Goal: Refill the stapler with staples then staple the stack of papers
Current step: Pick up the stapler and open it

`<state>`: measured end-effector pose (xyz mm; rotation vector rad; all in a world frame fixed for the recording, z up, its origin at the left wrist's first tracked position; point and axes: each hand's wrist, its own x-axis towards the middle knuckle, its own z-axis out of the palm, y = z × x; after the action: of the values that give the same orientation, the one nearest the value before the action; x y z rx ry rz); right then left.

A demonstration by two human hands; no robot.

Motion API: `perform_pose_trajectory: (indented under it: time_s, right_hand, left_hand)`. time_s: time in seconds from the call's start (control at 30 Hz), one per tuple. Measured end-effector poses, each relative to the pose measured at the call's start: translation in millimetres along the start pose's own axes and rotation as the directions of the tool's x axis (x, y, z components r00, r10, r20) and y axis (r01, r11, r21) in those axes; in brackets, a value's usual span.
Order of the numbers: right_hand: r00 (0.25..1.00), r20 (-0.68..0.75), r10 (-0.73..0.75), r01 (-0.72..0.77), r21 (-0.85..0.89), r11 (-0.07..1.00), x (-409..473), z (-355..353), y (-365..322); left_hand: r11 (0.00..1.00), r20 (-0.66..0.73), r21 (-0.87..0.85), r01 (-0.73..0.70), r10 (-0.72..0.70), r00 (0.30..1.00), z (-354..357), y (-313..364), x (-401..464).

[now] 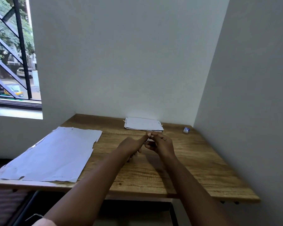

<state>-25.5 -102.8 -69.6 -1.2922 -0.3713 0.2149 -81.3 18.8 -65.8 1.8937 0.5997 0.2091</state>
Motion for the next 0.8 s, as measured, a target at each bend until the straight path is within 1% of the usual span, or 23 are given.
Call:
perform_pose_trajectory:
  time_s: [0.13,0.27,0.47,0.57,0.67,0.8]
  right_hand:
    - [1.000,-0.004,-0.001,0.001,0.009,1.000,-2,0,1]
    - [0.999,-0.052,-0.007,0.006,-0.024,1.000,-2,4,5]
    - [0.994,-0.111,-0.023,0.014,-0.082,0.997,2,8,10]
    - [0.986,-0.164,-0.011,-0.006,-0.101,0.995,3,8,15]
    - [0.979,-0.202,-0.008,-0.020,-0.137,0.990,4,7,18]
    - [0.984,-0.175,-0.045,0.014,-0.176,0.984,2,11,21]
  left_hand:
    - [0.997,0.045,-0.071,0.030,-0.027,0.999,1,-1,6]
    - [0.991,0.100,-0.108,0.079,-0.069,0.993,-1,-2,5]
    - [0.982,0.184,-0.162,0.093,-0.062,0.981,-3,-4,6]
    - [0.983,0.279,-0.140,0.114,-0.072,0.958,-7,-2,5]
    - [0.981,0.371,-0.101,0.165,-0.117,0.921,-9,-1,2]
    - [0.978,0.378,-0.102,0.180,-0.129,0.917,-11,-1,2]
